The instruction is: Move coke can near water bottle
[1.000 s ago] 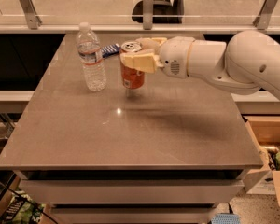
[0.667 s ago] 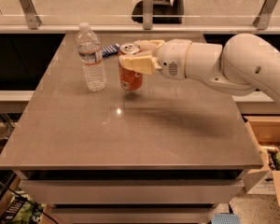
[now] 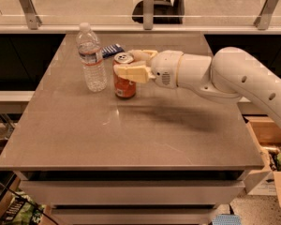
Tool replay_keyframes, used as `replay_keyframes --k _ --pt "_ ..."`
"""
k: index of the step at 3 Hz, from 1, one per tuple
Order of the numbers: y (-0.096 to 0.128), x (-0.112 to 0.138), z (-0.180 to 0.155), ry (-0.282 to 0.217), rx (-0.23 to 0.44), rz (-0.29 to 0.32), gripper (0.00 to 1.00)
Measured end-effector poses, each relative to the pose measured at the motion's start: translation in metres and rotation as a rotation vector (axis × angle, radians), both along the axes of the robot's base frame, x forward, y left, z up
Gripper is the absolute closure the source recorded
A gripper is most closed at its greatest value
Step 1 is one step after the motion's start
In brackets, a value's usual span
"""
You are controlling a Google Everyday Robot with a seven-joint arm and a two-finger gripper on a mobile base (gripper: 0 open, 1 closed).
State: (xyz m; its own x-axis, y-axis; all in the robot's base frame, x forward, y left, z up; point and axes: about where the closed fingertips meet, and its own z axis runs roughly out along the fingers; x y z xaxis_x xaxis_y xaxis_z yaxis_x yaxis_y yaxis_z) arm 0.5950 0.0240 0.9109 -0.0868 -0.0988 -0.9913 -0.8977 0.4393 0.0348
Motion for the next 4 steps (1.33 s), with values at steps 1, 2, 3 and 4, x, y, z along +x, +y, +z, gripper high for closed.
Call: replay_keyframes --k 1,2,3,4 --pt "0.0031 0.0009 -0.0063 0.004 -0.019 0.001 1.0" --pt "0.0054 0.0002 -0.0058 0.003 -0.019 0.005 0.82" --pt "0.0075 -0.0004 -0.0055 0.003 -0.019 0.008 0.6" --pt "0.01 -0.0012 -0.0051 0.002 -0.019 0.012 0.35"
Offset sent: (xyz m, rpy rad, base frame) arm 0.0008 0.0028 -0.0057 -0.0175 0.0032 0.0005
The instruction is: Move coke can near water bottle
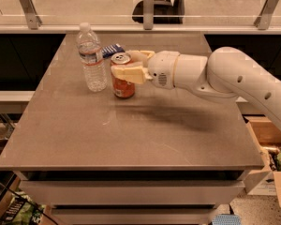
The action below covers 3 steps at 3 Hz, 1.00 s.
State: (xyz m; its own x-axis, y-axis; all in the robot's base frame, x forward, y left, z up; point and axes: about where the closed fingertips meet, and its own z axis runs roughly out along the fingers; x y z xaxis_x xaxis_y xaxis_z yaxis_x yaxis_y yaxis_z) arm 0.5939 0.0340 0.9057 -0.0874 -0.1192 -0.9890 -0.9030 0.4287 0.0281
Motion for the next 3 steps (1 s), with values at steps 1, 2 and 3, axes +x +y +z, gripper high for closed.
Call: replay_keyframes --k 1,2,3 --pt "0.0023 -0.0007 0.0004 0.0 0.0 0.004 0.13" --pt "0.0045 -0.0014 0.0007 -0.001 0.0 0.008 0.0" --pt "0.0045 -0.0014 0.0007 -0.001 0.0 0.008 0.0"
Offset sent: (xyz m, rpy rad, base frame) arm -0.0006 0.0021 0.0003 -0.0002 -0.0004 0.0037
